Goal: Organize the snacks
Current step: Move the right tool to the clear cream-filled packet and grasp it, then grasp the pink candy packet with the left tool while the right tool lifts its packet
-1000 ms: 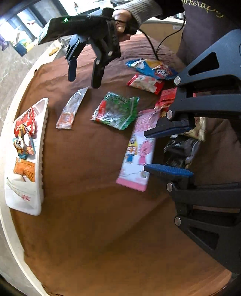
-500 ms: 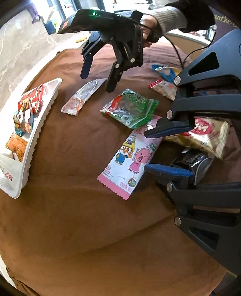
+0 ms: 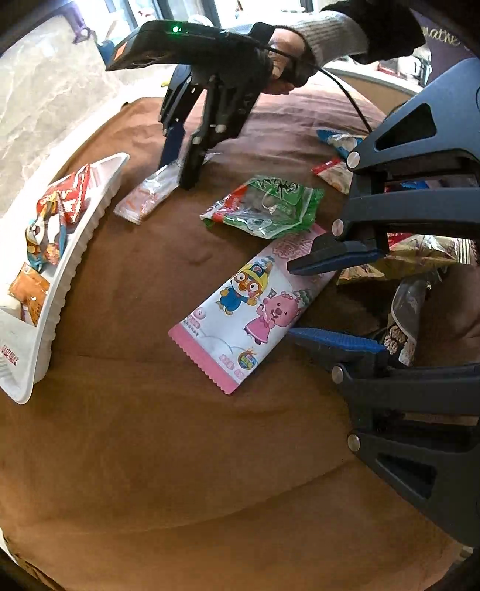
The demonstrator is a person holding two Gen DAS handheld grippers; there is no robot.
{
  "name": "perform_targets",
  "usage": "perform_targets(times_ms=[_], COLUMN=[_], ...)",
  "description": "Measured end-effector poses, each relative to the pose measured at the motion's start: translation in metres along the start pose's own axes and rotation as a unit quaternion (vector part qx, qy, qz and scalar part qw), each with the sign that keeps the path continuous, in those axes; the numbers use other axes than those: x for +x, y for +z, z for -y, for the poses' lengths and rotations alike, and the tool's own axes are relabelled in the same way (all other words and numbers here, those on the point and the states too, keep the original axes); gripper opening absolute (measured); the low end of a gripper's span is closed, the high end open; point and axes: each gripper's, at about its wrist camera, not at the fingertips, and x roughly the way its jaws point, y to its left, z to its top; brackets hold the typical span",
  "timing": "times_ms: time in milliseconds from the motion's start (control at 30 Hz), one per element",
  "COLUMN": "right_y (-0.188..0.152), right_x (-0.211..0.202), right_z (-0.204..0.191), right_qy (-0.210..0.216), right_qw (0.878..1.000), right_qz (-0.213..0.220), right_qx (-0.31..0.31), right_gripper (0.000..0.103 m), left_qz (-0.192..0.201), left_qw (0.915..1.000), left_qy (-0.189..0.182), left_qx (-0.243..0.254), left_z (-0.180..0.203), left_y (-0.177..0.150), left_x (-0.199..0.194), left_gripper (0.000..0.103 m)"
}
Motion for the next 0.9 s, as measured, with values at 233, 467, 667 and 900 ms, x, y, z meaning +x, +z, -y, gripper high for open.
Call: perform_targets(times_ms=[233, 467, 667, 900], right_y=[0.001, -0.005, -0.007, -0.013], right_x=[-0.004, -0.009, -0.010, -0.009], right_z=[0.013, 0.018, -0.001, -0.004], right_qy=[0.028, 0.041, 0.034, 0.041], right_qw=[0.999, 0.998, 0.999, 0.998], right_qz=[0.010, 0.012, 0.011, 0.019], right_qx=[0.030, 0.048, 0.028, 0.036], right_gripper=[0.029, 0.029, 0.036, 0.037], left_qz=[0.028, 0.010, -0.028, -0.031], left_qw=[0.9994, 0.9991, 0.9972, 0.9952], left_qy=[-0.006, -0.027, -0.017, -0.053], left_qx=[-0.017, -0.033, -0.068, -0.076], left_z=[-0.007, -0.008, -0.005, 0.005], left_y=[-0.002, 0.003, 0.018, 0.030], left_x=[0.000, 0.002, 0.011, 0.014], left_gripper=[0.006, 0.007, 0.009, 0.044])
